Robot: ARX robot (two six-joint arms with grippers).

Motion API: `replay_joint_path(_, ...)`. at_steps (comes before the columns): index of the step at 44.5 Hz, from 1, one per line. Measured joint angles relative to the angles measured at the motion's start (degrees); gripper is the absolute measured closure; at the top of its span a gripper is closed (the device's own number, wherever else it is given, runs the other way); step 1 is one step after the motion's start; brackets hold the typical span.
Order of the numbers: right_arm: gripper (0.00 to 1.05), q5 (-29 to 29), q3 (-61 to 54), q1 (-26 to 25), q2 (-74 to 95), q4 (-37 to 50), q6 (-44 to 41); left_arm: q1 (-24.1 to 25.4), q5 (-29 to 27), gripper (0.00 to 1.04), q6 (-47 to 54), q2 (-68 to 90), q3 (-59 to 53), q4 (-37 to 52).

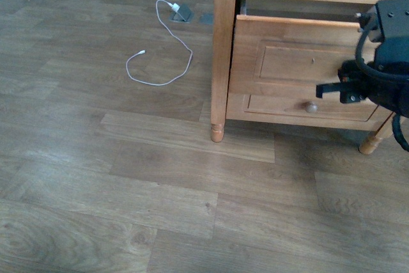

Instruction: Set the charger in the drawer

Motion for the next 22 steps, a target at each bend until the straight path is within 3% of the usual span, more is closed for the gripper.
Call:
replay_joint_path(8, 0.83, -3.8, -14.6, -0.2, -7.8, 4.1, -0.1, 0.0, 0.0, 0.06, 0.0, 0.0, 0.0, 0.0)
replay_joint_path(22, 0.83, -3.7, -22.0, 2.2, -14.0, 2.2, -2.2, 0.0, 0.0, 0.06, 0.0, 0.0, 0.0, 0.0)
